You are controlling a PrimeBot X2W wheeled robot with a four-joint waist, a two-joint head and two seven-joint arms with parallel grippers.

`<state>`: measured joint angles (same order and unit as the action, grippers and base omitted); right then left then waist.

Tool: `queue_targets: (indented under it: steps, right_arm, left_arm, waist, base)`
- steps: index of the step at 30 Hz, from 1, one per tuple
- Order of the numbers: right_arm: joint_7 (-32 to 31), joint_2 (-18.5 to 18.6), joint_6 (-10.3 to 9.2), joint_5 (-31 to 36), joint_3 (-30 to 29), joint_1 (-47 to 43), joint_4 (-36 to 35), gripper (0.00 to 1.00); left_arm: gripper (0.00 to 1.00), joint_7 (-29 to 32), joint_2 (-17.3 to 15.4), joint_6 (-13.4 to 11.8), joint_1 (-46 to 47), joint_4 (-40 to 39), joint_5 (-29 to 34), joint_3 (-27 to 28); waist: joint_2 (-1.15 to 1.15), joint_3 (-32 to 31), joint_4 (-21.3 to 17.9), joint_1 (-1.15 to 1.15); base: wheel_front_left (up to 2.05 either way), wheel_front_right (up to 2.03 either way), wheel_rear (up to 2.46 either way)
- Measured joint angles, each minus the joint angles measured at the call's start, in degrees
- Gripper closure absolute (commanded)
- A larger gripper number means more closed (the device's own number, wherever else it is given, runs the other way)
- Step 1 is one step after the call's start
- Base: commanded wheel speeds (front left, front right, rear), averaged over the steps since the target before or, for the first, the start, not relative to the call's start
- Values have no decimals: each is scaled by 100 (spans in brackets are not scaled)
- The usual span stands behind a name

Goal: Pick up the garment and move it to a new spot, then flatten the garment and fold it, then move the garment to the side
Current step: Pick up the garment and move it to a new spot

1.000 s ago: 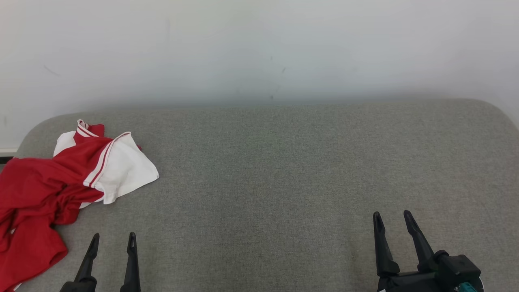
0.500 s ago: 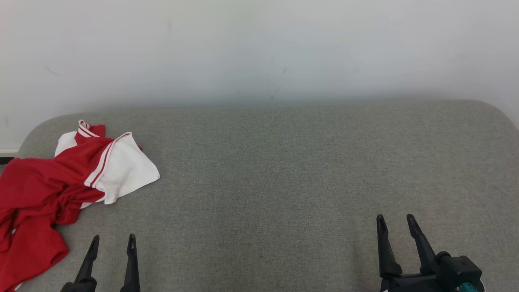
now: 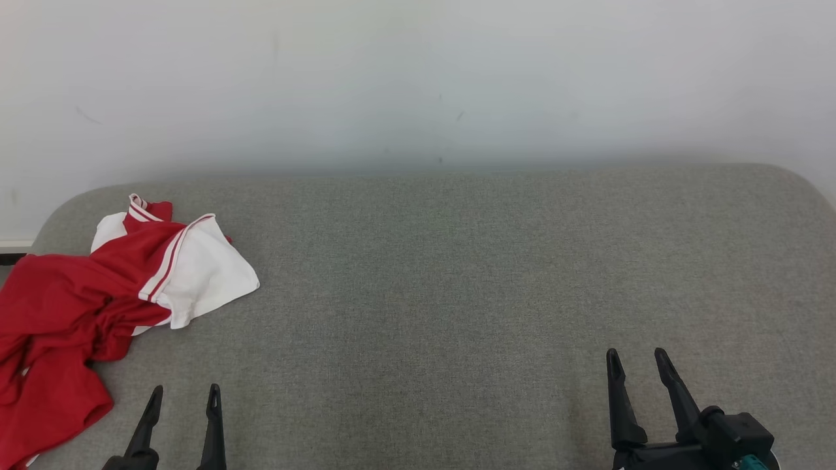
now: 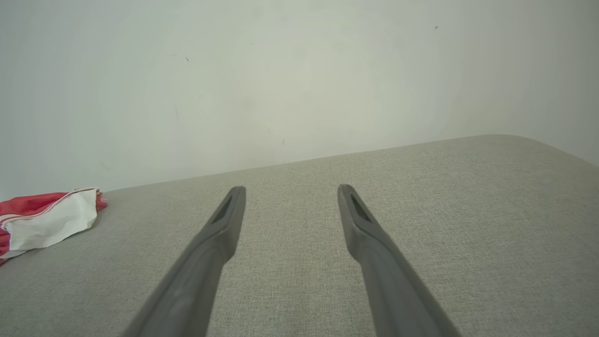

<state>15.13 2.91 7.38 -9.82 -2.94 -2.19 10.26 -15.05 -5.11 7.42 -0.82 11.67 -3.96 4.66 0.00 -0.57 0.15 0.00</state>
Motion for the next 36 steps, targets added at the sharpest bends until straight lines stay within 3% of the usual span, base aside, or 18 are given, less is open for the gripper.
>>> queue_targets:
  steps: [36]
  right_arm:
    - [0,1,1,-33,-47,32,90,0]
  left_arm:
    - [0,-1,-36,-2,111,158,48,19]
  waist:
    - [0,23,190,0]
  base:
    - [0,0,0]
